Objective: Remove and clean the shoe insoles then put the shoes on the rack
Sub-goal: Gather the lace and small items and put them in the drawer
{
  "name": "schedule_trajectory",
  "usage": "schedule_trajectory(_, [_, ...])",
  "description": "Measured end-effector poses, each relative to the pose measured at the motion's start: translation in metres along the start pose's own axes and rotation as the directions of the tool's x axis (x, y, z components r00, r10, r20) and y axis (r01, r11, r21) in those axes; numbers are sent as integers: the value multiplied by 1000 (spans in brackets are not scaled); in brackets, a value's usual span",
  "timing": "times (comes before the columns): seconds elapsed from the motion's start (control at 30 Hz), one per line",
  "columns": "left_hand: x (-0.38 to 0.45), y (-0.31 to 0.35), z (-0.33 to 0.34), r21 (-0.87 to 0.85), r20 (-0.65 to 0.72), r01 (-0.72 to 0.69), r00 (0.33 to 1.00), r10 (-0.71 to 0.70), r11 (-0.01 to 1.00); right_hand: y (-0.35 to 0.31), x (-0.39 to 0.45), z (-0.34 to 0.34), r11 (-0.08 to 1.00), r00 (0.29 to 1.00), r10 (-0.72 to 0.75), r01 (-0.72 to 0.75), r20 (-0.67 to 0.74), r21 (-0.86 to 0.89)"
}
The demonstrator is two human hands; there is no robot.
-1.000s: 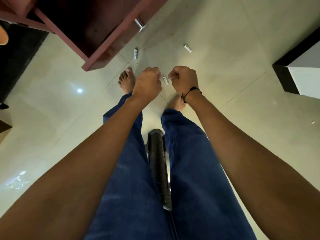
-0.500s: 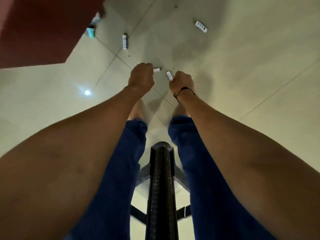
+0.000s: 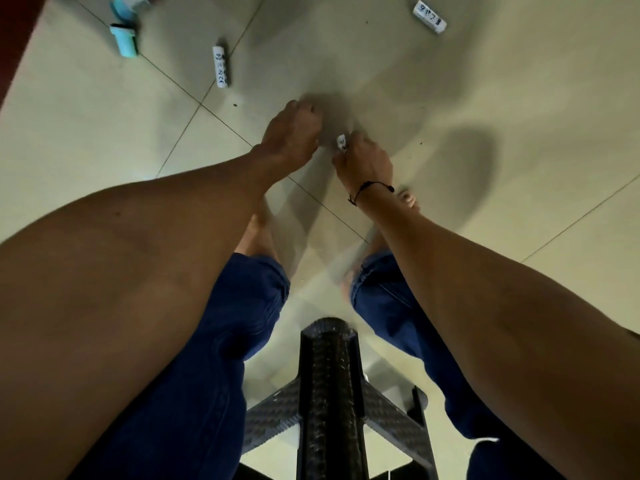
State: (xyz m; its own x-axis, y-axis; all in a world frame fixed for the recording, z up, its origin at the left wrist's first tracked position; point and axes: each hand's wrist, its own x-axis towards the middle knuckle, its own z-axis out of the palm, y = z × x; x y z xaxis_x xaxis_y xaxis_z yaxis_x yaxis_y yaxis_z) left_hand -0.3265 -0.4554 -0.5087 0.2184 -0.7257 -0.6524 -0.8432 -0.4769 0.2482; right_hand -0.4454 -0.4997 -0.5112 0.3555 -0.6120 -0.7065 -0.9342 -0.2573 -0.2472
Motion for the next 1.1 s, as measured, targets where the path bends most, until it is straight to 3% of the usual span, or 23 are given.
schedule_trajectory(0.07, [-8,6,-10,-76,-22,56,998,-58,996,-5,-8,-8,998,999,37,-37,2,54])
schedule_trajectory(0.17, [-35,19,-35,-376,-24,190,976,-215,907,-15,-37,-35,994,999,36,-36,7,100])
schedule_trajectory(0.27, [-77,35,-76,-708,26,288,923,-384,644,-35,-78,-72,991,1000,-11,13,-12,130])
schedule_trajectory(0.37, [-133,54,-124,-848,58,286,886,-459,446,-65,-129,-119,965,993,-64,87,-99,249])
schedule_trajectory(0.47, [-192,65,-175,-914,48,251,848,-528,319,-98,-179,-168,929,981,-102,152,-163,338])
schedule_trajectory(0.67, [-293,61,-287,-980,93,179,791,-605,82,-177,-260,-277,876,950,-303,309,-76,371])
schedule_trajectory(0.8, [-316,47,-345,-994,22,85,784,-620,72,-230,-271,-324,842,894,-442,441,-70,312])
schedule_trajectory(0.9, [-310,23,-371,-998,-6,42,721,-693,53,-268,-260,-338,832,858,-513,503,-22,234])
schedule_trajectory(1.0, [-284,-11,-381,-999,37,23,683,-730,-29,-299,-234,-343,843,844,-533,525,52,120])
schedule_trajectory(1.1, [-253,-39,-388,-996,90,49,700,-708,-78,-321,-200,-342,851,848,-524,524,83,20])
